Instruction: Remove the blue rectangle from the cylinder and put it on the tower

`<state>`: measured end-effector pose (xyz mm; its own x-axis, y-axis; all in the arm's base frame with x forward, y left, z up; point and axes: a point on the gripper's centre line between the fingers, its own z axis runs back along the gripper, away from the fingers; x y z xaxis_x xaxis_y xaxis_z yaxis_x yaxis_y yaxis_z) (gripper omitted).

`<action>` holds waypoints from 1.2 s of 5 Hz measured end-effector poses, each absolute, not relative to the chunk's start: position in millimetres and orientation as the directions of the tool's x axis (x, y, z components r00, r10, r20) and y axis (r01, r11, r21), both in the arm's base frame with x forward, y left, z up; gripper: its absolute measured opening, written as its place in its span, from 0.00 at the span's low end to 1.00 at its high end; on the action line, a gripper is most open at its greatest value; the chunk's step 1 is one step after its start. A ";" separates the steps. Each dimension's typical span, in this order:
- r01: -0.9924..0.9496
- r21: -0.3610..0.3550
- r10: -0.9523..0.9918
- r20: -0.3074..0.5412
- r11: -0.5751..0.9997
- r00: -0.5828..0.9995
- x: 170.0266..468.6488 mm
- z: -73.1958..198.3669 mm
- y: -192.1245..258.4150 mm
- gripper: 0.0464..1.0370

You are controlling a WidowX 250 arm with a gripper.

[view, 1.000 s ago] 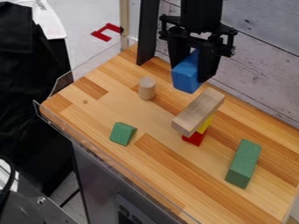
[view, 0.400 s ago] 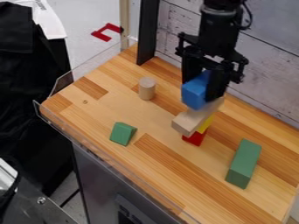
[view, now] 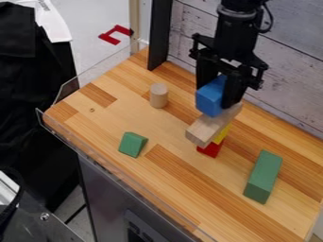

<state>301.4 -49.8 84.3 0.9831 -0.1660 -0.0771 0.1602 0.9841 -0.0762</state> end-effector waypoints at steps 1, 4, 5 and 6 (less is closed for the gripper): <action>0.134 -0.050 -0.138 -0.080 0.990 0.987 300.2 81.6 -48.3 0.54; 0.121 -0.002 -0.121 -0.087 0.993 0.989 295.8 76.2 -49.0 0.54; 0.133 -0.002 -0.133 -0.089 0.991 0.987 295.2 75.7 -52.1 0.54; 0.148 -0.017 -0.149 -0.115 0.989 0.982 290.4 76.2 -55.5 0.54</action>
<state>290.4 -55.5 76.2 0.9822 -0.1487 -0.1152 0.1477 0.9889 -0.0168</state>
